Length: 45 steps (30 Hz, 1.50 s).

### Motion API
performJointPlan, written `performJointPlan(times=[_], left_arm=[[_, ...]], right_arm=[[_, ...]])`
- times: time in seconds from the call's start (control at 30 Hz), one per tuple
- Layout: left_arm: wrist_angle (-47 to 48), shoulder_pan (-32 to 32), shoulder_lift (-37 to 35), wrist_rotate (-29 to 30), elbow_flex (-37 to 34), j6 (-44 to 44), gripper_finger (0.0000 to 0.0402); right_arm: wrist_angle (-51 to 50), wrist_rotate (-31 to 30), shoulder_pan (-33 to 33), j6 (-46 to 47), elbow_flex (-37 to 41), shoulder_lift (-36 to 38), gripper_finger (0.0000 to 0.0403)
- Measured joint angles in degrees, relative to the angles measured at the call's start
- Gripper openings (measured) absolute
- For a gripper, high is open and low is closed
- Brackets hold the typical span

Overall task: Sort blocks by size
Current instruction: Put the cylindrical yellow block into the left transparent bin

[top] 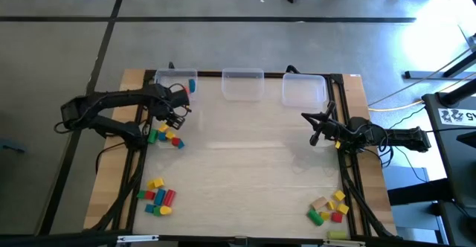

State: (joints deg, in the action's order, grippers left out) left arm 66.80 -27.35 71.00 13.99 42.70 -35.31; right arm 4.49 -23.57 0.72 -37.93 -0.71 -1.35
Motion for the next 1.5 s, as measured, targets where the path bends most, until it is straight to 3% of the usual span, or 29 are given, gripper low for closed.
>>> performJointPlan(times=[0.83,1.2,1.5], left_arm=[[-13.26,-0.16,-0.01,-5.22,-12.24,-0.96,0.0206],[-14.31,-0.13,-0.09,-5.69,-12.45,0.34,0.0127],[-12.46,0.97,-0.11,-4.04,-8.62,1.46,0.0137]], right_arm=[[-0.02,0.00,0.01,-0.04,0.00,-0.01,0.0012],[-0.04,0.00,0.00,-0.04,0.00,0.00,0.0012],[-0.07,0.00,0.01,-0.07,0.00,-0.01,0.0012]])
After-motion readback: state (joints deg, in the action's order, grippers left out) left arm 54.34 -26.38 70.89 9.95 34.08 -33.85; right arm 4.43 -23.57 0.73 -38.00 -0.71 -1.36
